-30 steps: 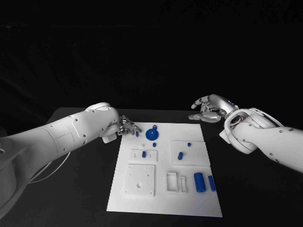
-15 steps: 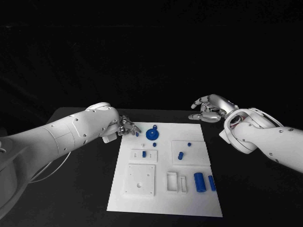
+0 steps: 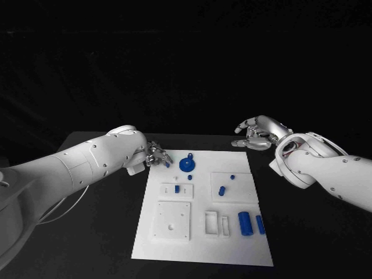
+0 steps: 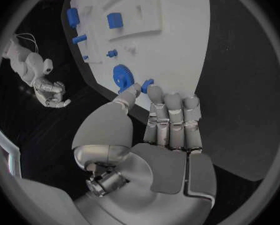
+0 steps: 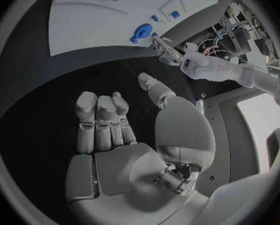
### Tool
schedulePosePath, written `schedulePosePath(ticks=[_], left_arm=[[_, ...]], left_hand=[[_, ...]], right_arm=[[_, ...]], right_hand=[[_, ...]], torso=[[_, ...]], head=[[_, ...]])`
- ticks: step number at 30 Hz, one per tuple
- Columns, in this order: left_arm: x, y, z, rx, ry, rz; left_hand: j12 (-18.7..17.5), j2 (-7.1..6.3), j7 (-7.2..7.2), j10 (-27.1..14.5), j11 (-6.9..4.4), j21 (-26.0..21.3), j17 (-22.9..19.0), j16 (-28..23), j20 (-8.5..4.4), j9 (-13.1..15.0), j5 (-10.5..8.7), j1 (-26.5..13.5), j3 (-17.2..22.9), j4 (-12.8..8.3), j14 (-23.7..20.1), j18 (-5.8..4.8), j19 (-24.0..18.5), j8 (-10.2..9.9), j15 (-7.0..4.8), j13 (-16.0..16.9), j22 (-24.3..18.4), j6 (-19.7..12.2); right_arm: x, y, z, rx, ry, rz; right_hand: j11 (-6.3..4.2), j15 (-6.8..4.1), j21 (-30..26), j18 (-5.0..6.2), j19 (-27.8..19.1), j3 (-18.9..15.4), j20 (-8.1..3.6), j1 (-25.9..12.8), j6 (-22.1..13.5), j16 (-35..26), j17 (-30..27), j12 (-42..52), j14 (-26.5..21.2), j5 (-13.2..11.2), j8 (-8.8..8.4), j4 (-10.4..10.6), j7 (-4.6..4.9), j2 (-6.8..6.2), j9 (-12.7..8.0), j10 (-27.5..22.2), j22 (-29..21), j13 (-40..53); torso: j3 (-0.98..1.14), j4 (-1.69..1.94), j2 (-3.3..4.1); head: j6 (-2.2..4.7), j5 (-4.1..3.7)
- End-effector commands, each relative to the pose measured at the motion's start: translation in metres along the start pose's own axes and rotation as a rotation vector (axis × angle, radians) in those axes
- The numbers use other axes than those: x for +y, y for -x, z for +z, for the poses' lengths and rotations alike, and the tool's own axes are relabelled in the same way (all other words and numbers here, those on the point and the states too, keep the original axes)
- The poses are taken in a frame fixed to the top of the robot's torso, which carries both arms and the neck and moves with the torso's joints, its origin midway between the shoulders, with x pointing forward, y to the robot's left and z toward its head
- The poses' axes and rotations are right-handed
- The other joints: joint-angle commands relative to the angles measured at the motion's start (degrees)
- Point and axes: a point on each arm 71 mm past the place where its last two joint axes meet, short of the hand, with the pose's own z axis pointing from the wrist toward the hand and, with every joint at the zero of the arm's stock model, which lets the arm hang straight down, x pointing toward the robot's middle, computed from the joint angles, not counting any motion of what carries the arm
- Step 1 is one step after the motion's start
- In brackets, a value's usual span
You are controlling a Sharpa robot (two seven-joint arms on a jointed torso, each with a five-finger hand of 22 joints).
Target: Assemble the parts on the task board
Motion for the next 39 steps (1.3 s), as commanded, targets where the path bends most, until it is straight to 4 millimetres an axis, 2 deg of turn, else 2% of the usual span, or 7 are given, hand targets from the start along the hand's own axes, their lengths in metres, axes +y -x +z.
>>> schedulePosePath(ticks=[1,6,7,8,22,33,39], left_arm=[[0.0,-0.002,0.0,0.02,-0.013,-0.009],[0.002,-0.001,0.0,0.014,-0.011,-0.018],[0.002,-0.001,-0.001,0.012,-0.011,-0.022],[0.003,-0.001,-0.001,0.009,-0.011,-0.026],[0.012,-0.006,-0.018,-0.03,-0.047,-0.107],[0.022,-0.016,-0.049,-0.086,-0.113,-0.173],[0.021,-0.027,-0.062,-0.123,-0.151,-0.158]], left_hand=[[-0.28,1.5,0.05,0.32,0.16,-0.35,-0.15,0.29,-7.3,0.0,0.06,0.56,0.25,-1.2,-0.26,-1.18,-0.55,0.21,0.0,-0.12,0.14,0.59],[-0.28,3.32,-0.34,0.79,-0.18,-0.28,-0.31,0.55,-7.31,0.09,-0.08,1.31,1.17,-3.4,0.01,-1.27,-0.37,0.9,-0.13,-0.25,0.26,2.08],[-0.39,2.61,-0.56,1.06,-0.57,-0.37,-0.43,0.64,-7.35,0.16,-7.46,2.67,5.02,-3.05,0.19,-1.26,0.0,1.28,-0.27,-0.38,0.11,2.97],[-0.44,2.0,-0.78,1.32,-0.68,-0.41,-0.56,0.7,-7.34,0.06,-8.29,3.13,7.74,-2.28,0.43,-1.33,0.3,1.42,-0.37,-0.48,0.04,3.56],[0.19,0.69,-1.98,3.41,-1.76,0.79,-0.86,2.1,-7.89,0.33,-5.93,0.67,12.89,-3.63,2.33,-1.19,2.2,2.92,-1.09,-0.39,0.76,6.75],[0.22,-0.27,-2.72,5.71,-2.53,1.55,-1.24,2.61,-8.4,0.52,-1.77,-0.8,14.05,-4.98,4.48,-0.8,4.19,3.61,-1.92,-0.46,0.79,8.46],[0.66,-1.18,-3.23,6.74,-3.04,2.17,-1.19,3.15,-8.73,0.7,2.05,-1.37,14.47,-5.48,5.72,-0.52,5.38,4.07,-2.51,-0.11,0.87,9.69]], right_arm=[[0.001,-0.001,0.0,0.008,0.011,-0.003],[0.001,-0.001,0.0,0.008,0.011,-0.003],[0.001,-0.001,0.0,0.008,0.011,-0.003],[0.001,-0.001,0.0,0.008,0.011,-0.004],[-0.003,0.001,-0.001,0.006,0.004,0.0],[-0.005,0.003,-0.002,0.004,-0.002,0.003],[-0.006,0.003,-0.003,0.006,-0.004,0.005]], right_hand=[[0.95,0.01,-0.26,6.75,-0.01,0.02,-0.23,0.43,0.97,-0.4,0.07,0.31,0.47,0.25,0.07,0.42,0.6,0.12,-0.09,-1.54,0.06,-0.08],[0.95,0.01,-0.26,6.75,-0.01,0.01,-0.24,0.42,0.97,-0.4,0.07,0.31,0.47,0.27,0.07,0.44,0.6,0.12,-0.09,-1.54,0.06,-0.09],[0.95,0.01,-0.26,6.75,-0.01,0.01,-0.24,0.42,0.97,-0.4,0.07,0.32,0.47,0.27,0.07,0.44,0.6,0.11,-0.09,-1.54,0.06,-0.1],[0.95,0.01,-0.26,6.75,-0.01,0.0,-0.23,0.41,0.98,-0.41,0.07,0.32,0.47,0.28,0.07,0.45,0.6,0.11,-0.09,-1.55,0.06,-0.1],[0.94,0.0,-0.32,6.75,0.01,-0.06,-0.24,0.39,1.03,-0.45,0.07,0.35,0.48,0.73,0.09,0.53,0.58,0.09,-0.1,-1.59,0.08,-0.19],[0.93,0.0,-0.35,6.75,0.02,-0.13,-0.24,0.37,1.04,-0.48,0.08,0.38,0.48,1.1,0.09,0.57,0.58,0.04,-0.11,-1.62,0.11,-0.24],[0.93,0.0,-0.37,6.75,0.02,-0.17,-0.24,0.36,1.03,-0.49,0.09,0.4,0.47,1.32,0.08,0.59,0.58,0.04,-0.12,-1.64,0.12,-0.28]], torso=[[-0.02,0.03,-0.01],[-0.03,0.04,0.0],[-0.03,0.05,-0.01],[-0.02,0.04,-0.03],[0.01,0.26,-0.18],[0.14,1.04,-0.62],[0.2,1.4,-0.84]], head=[[-0.05,-0.02],[-0.06,-0.03],[-0.07,-0.03],[-0.08,0.01],[0.08,0.25],[-0.27,0.02],[-0.72,-0.22]])
